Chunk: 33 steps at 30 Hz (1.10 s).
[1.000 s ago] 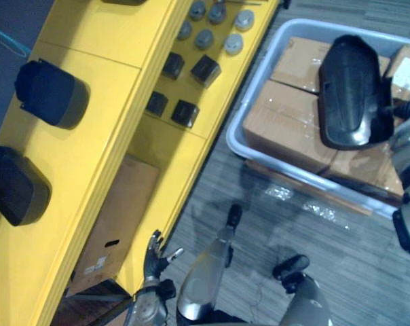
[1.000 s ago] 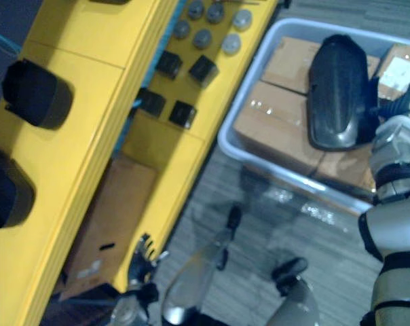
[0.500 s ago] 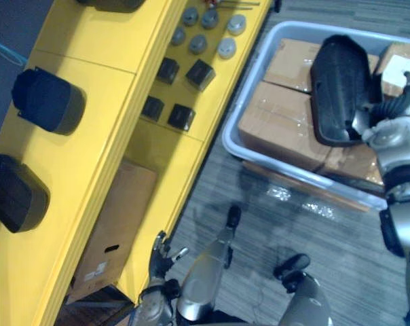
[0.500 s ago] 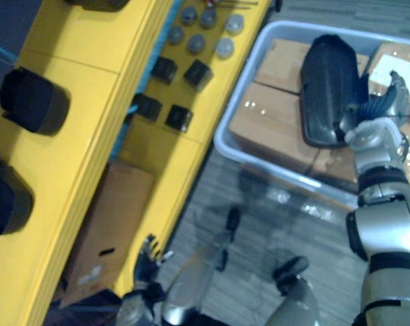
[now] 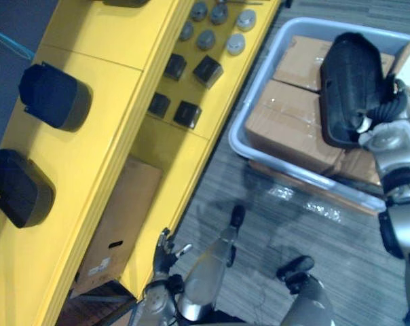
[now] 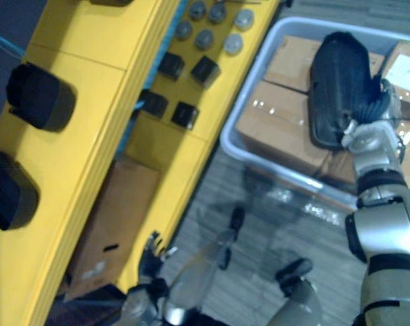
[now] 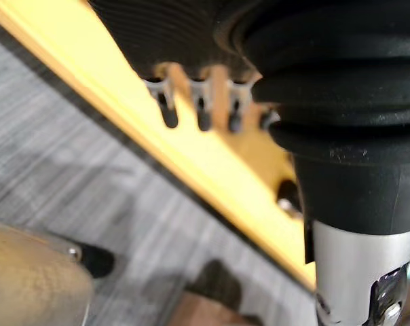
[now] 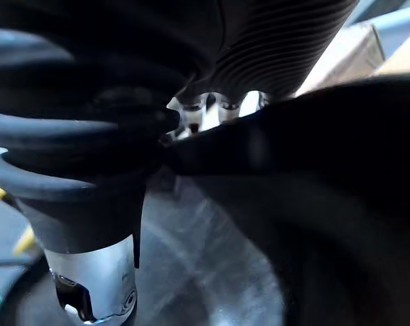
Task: Walk over and take plastic housings, then place them on the shelf
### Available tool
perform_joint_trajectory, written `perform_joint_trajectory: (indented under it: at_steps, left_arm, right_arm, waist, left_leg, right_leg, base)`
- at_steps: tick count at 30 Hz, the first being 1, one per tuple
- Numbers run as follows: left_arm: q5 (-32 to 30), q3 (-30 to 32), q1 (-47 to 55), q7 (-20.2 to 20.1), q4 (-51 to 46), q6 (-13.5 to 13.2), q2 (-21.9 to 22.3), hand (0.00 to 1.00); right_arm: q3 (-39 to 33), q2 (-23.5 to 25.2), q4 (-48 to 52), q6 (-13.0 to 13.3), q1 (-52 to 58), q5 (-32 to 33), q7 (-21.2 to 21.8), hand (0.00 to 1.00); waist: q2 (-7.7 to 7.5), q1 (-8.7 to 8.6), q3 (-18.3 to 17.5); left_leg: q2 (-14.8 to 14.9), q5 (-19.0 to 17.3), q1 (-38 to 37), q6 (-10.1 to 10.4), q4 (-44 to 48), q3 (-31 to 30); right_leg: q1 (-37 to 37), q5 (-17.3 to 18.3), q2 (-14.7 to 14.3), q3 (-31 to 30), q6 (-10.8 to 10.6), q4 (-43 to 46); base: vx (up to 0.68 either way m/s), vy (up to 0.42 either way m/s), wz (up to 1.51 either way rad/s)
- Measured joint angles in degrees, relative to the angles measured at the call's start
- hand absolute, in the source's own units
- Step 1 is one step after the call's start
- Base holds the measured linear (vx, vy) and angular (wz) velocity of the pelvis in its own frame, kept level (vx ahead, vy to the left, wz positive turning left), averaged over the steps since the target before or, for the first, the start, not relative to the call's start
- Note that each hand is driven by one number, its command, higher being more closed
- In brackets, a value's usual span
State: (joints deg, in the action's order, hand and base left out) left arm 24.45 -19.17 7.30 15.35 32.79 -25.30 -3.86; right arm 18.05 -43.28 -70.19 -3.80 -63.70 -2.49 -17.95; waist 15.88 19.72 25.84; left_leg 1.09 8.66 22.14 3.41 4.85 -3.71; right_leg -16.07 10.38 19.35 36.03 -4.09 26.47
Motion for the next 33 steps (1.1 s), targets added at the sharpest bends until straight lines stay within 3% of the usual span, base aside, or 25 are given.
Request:
perform_joint_trajectory:
  at_steps: [4, 5, 13, 21, 24, 29, 33]
  left_arm:
    - [0.45, -0.11, -0.18, 0.01, 0.03, 0.36, 0.0, 0.0]
    - [0.45, -0.11, -0.2, 0.01, 0.03, 0.36, 0.0, 0.0]
    - [2.3, -0.11, -0.77, -0.93, 2.6, 0.43, -0.02, 0.0]
    - [2.88, -0.04, -0.77, -2.93, 2.76, 0.41, -0.09, 0.0]
    - [4.35, 0.11, -0.77, -4.27, 2.76, 0.31, -0.11, 0.0]
    - [4.32, 0.13, -0.76, -5.19, 1.38, -0.96, -0.14, 0.0]
    - [4.32, 0.41, -0.42, -4.21, -3.64, -2.05, -0.14, 0.0]
  right_arm:
    - [0.2, -0.85, 0.14, -3.54, 0.0, -0.11, 5.35, 0.0]
    - [0.2, -1.15, 0.29, -3.99, -0.04, -0.14, 6.12, 1.0]
    - [0.1, -3.78, 1.19, -10.68, -1.39, -4.96, 13.84, 1.0]
    - [1.31, -4.84, 0.76, -14.05, -1.85, -14.6, 14.08, 1.0]
    - [2.55, -4.83, 0.43, -14.8, -1.97, -16.56, 11.93, 1.0]
    - [3.59, -4.22, -1.23, -14.52, -2.01, -16.85, 3.6, 1.0]
    - [3.58, -4.09, -2.83, -10.75, -2.01, -18.94, 0.28, 1.0]
  waist:
    - [0.72, 0.25, -0.53]
    - [0.83, 0.38, -0.62]
    - [2.2, 1.73, -1.65]
    - [3.28, 3.27, -2.48]
    - [3.46, 3.77, -2.62]
    - [3.46, 4.16, -2.62]
    - [3.19, 3.0, -2.42]
  left_leg:
    - [-0.32, -0.52, 0.2, -0.11, 0.61, -0.08]
    - [-0.33, -0.81, 0.31, -0.15, 1.01, -0.07]
    - [-0.42, -1.41, 0.89, -0.07, 1.82, -0.14]
    - [-0.7, -1.43, 0.99, -0.08, 1.75, -0.37]
    - [-0.84, -1.43, 1.02, -0.08, 1.68, -0.46]
    - [-0.9, -1.43, 1.21, -0.08, 1.69, -0.95]
    - [-0.82, -1.42, 1.02, -0.07, 1.86, -2.11]
  right_leg:
    - [-0.02, 0.35, 0.41, 0.03, -0.15, 0.45]
    - [0.04, 0.36, 0.42, 0.01, -0.17, 0.47]
    - [-0.12, 0.49, 0.43, 0.07, -0.29, 0.31]
    - [-0.12, 0.67, 0.71, 0.26, -0.46, 0.45]
    - [-0.04, 0.72, 0.82, 0.39, -0.54, 0.44]
    - [0.28, 0.77, 0.78, 1.11, -0.59, 0.29]
    - [1.71, 0.74, 0.38, 2.51, -0.62, -0.25]
  base:
    - [-0.01, -0.007, 0.02]
    - [0.0, 0.0, 0.0]
    - [0.0, 0.0, 0.0]
    - [-0.01, -0.003, 0.01]
    - [-0.01, -0.006, 0.03]
    - [-0.02, -0.009, 0.05]
    - [-0.04, -0.016, 0.13]
